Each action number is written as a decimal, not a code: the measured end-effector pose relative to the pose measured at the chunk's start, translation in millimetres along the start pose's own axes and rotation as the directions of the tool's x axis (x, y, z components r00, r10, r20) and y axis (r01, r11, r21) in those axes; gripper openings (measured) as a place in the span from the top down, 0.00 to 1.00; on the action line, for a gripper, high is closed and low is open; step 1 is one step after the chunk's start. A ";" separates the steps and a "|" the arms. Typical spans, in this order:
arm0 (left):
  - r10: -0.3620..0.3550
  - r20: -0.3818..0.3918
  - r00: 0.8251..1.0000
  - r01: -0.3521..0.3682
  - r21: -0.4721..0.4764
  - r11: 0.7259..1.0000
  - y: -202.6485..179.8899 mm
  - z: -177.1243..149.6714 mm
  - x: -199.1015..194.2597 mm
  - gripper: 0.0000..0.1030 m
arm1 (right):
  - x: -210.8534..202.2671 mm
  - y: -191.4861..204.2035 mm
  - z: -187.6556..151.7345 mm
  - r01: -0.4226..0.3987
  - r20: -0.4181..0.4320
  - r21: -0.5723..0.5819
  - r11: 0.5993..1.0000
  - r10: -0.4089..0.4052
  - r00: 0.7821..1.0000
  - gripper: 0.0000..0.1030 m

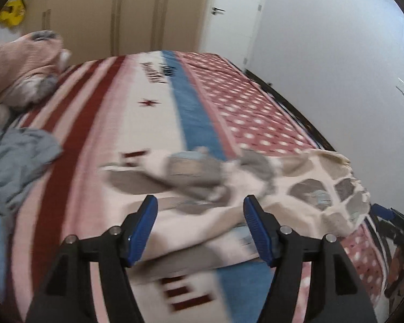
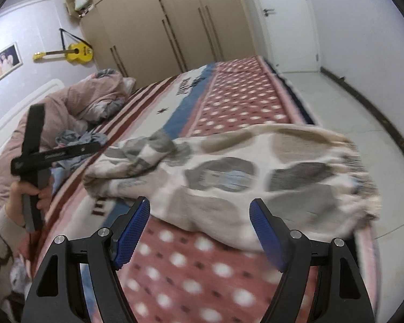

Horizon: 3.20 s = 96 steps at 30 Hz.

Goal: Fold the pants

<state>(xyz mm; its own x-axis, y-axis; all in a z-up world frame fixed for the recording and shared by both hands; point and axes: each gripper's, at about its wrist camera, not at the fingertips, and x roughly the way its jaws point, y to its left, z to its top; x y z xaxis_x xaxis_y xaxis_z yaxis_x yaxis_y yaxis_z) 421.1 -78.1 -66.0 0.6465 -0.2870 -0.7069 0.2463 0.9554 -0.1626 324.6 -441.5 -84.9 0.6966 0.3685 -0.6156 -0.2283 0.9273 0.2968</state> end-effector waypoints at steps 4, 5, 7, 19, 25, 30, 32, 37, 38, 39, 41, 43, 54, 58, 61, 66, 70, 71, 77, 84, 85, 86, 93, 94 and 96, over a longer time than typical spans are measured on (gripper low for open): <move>0.043 -0.005 0.999 -0.043 -0.022 0.999 46.6 -16.7 -6.9 0.39 | 49.4 26.0 18.8 -0.033 -0.032 0.061 0.998 0.035 0.999 0.26; 0.043 -0.005 0.999 -0.043 -0.029 0.999 56.2 -21.3 -7.5 0.39 | 64.0 33.7 23.5 -0.028 -0.038 0.069 0.997 0.031 0.999 0.26; 0.048 -0.002 0.999 -0.048 -0.033 0.998 70.6 -29.3 -7.1 0.39 | 89.3 47.2 30.4 -0.015 -0.053 0.076 0.997 0.019 0.998 0.25; -0.083 0.039 0.996 0.086 -0.085 0.993 108.3 -40.4 3.8 0.39 | 226.4 89.6 58.1 0.140 -0.140 0.096 0.985 -0.126 0.982 0.16; -0.170 0.057 0.984 0.177 -0.187 0.966 112.7 -30.0 15.2 0.39 | 224.4 87.9 58.5 0.178 -0.103 0.076 0.981 -0.170 0.980 0.96; -0.203 0.069 0.977 0.214 -0.243 0.946 103.1 -29.2 36.7 0.39 | 172.4 84.8 36.0 0.156 -0.014 0.085 0.984 -0.155 0.988 0.96; -0.185 0.062 0.981 0.194 -0.226 0.954 97.4 -34.5 45.7 0.39 | 161.5 79.4 22.3 0.134 -0.033 0.109 0.985 -0.132 0.991 0.95; -0.109 0.040 0.993 0.112 -0.078 0.991 79.9 -52.8 56.9 0.39 | 152.2 67.6 -0.8 0.110 -0.073 0.104 0.988 -0.103 0.992 0.76; -0.100 0.040 0.994 0.102 -0.058 0.993 77.9 -54.5 56.6 0.39 | 146.4 65.1 -1.4 0.096 -0.065 0.109 0.989 -0.089 0.994 0.66; -0.101 0.046 0.994 0.104 -0.058 0.993 78.7 -55.4 55.1 0.39 | 142.7 64.1 -1.3 0.087 -0.059 0.114 0.990 -0.081 0.995 0.61; -0.128 0.067 0.990 0.133 -0.076 0.988 82.3 -54.8 50.1 0.39 | 132.9 60.5 2.7 0.057 -0.032 0.138 0.989 -0.053 0.998 0.43; -0.119 0.069 0.990 0.124 -0.062 0.990 84.1 -56.0 47.4 0.39 | 129.0 61.4 8.0 0.076 -0.020 0.133 0.988 -0.074 0.997 0.38; -0.139 0.008 0.990 0.140 -0.061 0.988 92.7 -62.9 53.8 0.39 | 184.4 43.9 51.7 0.114 -0.179 0.081 0.990 -0.098 0.979 0.37; -0.133 0.017 0.991 0.133 -0.066 0.989 95.0 -62.5 50.1 0.39 | 181.5 56.1 29.0 0.116 -0.200 0.001 0.993 -0.114 0.973 0.51; -0.128 0.033 0.991 0.130 -0.072 0.989 98.2 -61.7 46.3 0.39 | 160.5 66.5 13.0 0.112 -0.161 -0.054 0.992 -0.120 0.980 0.72; -0.116 0.054 0.992 0.120 -0.086 0.989 102.2 -60.2 43.4 0.39 | 133.1 86.0 -6.3 0.090 -0.111 -0.152 0.984 -0.108 0.988 0.96; -0.117 0.060 0.991 0.123 -0.103 0.987 106.2 -58.9 43.5 0.38 | 119.6 94.4 -20.3 0.108 -0.100 -0.192 0.975 -0.129 0.987 0.97; -0.117 0.062 0.991 0.123 -0.106 0.987 106.9 -59.1 43.1 0.38 | 117.5 92.7 -22.3 0.110 -0.110 -0.187 0.976 -0.132 0.985 0.96; -0.101 0.085 0.991 0.112 -0.131 0.985 116.9 -57.9 35.7 0.38 | 90.5 96.7 -6.4 0.160 -0.018 -0.211 0.964 -0.167 0.986 0.53; -0.130 0.098 0.987 0.144 -0.162 0.976 132.6 -55.2 25.0 0.38 | 140.1 148.8 23.9 -0.042 -0.120 -0.371 0.928 -0.003 0.993 0.45; -0.136 0.101 0.986 0.151 -0.162 0.975 134.0 -54.9 23.2 0.38 | 152.0 156.9 25.0 -0.064 -0.137 -0.390 0.919 0.011 0.990 0.45; -0.135 0.106 0.985 0.151 -0.163 0.975 135.1 -54.8 21.4 0.38 | 169.4 167.2 26.7 -0.101 -0.167 -0.406 0.908 0.035 0.985 0.45; -0.142 0.114 0.983 0.160 -0.172 0.972 142.8 -54.2 16.8 0.38 | 221.2 199.8 22.3 -0.195 -0.240 -0.465 0.864 0.089 0.967 0.79; -0.147 0.113 0.983 0.165 -0.174 0.971 143.3 -54.3 16.8 0.37 | 221.7 200.6 21.3 -0.214 -0.255 -0.458 0.863 0.103 0.962 0.87; -0.153 0.113 0.982 0.171 -0.175 0.969 143.1 -54.5 17.1 0.37 | 217.2 202.5 17.2 -0.227 -0.262 -0.467 0.855 0.111 0.959 0.95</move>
<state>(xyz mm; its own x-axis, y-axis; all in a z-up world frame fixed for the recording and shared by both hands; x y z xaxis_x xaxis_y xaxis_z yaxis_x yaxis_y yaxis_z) 428.1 57.5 -138.8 0.6782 -0.4360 -0.5915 0.2232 0.8892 -0.3994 441.4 -174.8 -146.0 0.4641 0.4737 -0.7485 -0.6705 0.7401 0.0526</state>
